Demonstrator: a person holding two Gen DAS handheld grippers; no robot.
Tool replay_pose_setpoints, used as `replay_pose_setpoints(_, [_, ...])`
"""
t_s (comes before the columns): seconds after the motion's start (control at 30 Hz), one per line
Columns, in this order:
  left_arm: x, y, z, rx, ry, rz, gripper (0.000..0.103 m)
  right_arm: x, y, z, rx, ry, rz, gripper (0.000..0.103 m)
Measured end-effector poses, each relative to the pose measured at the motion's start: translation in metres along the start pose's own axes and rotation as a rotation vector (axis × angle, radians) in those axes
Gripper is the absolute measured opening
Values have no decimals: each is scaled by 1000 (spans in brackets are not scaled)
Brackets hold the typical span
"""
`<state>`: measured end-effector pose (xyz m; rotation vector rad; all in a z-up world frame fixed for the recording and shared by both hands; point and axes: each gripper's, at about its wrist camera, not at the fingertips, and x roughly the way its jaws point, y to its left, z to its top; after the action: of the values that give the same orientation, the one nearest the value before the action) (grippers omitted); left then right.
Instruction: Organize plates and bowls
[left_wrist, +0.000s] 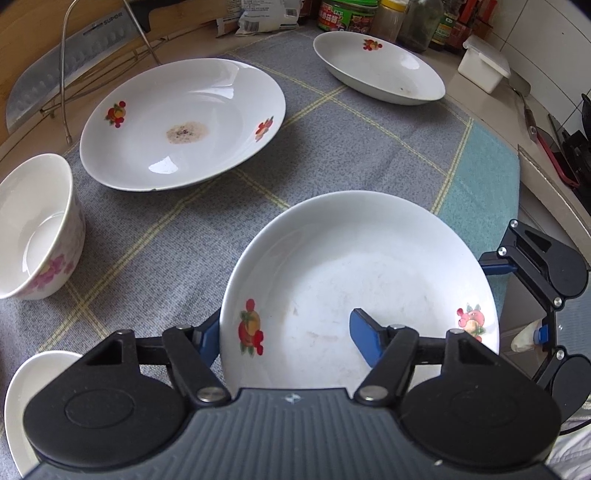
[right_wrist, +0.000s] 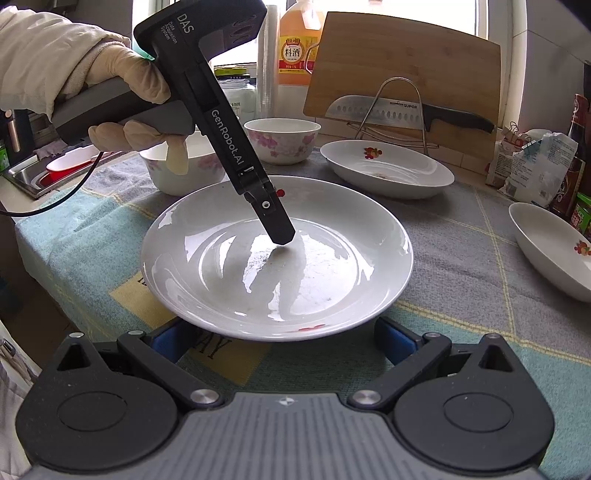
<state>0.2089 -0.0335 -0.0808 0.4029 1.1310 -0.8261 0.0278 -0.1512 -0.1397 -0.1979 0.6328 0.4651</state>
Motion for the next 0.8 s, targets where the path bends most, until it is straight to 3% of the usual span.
replay_pose_setpoints(0.8, [1,6,3,7,19,-41,68,6,4,8,-12,46,3,103])
